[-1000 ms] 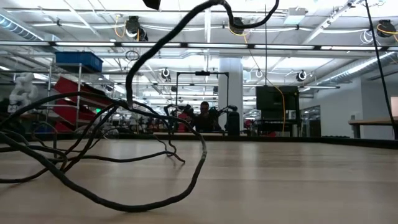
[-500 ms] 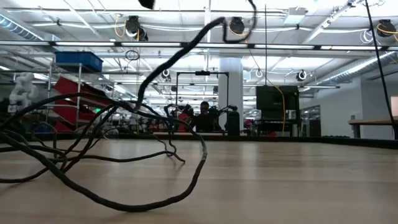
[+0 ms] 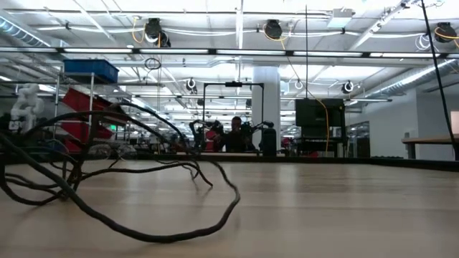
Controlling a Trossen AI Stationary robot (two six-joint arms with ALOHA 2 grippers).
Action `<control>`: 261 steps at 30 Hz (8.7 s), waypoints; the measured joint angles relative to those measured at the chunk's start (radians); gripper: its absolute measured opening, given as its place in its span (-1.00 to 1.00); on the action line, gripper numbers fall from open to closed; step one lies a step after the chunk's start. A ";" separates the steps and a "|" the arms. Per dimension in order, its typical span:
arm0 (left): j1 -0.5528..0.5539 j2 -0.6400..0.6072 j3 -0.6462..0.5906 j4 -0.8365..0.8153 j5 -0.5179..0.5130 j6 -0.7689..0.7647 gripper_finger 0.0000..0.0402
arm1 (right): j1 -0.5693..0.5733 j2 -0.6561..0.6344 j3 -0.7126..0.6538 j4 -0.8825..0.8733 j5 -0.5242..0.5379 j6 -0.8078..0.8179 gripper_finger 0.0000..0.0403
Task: Coil cords
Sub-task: Coil the black wire onto the spool
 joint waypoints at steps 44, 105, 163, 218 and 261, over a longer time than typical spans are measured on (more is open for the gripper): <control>0.185 -0.089 0.001 0.748 0.242 0.730 -1.00 | -0.279 0.223 0.000 0.131 -0.004 -0.032 -1.00; 0.097 0.111 0.002 0.484 0.140 0.504 -0.63 | -0.057 -0.008 -0.001 -0.001 -0.075 0.024 -1.00; 0.199 0.042 0.196 0.400 0.414 0.685 -0.86 | -0.001 0.023 0.000 0.046 -0.054 -0.001 -1.00; 0.298 -0.154 0.196 -0.186 0.731 0.336 -1.00 | -0.149 0.098 0.000 0.034 -0.166 0.032 -0.45; 0.279 -0.154 0.196 -0.124 0.709 0.364 -0.73 | -0.171 0.131 0.000 0.068 -0.269 0.025 -1.00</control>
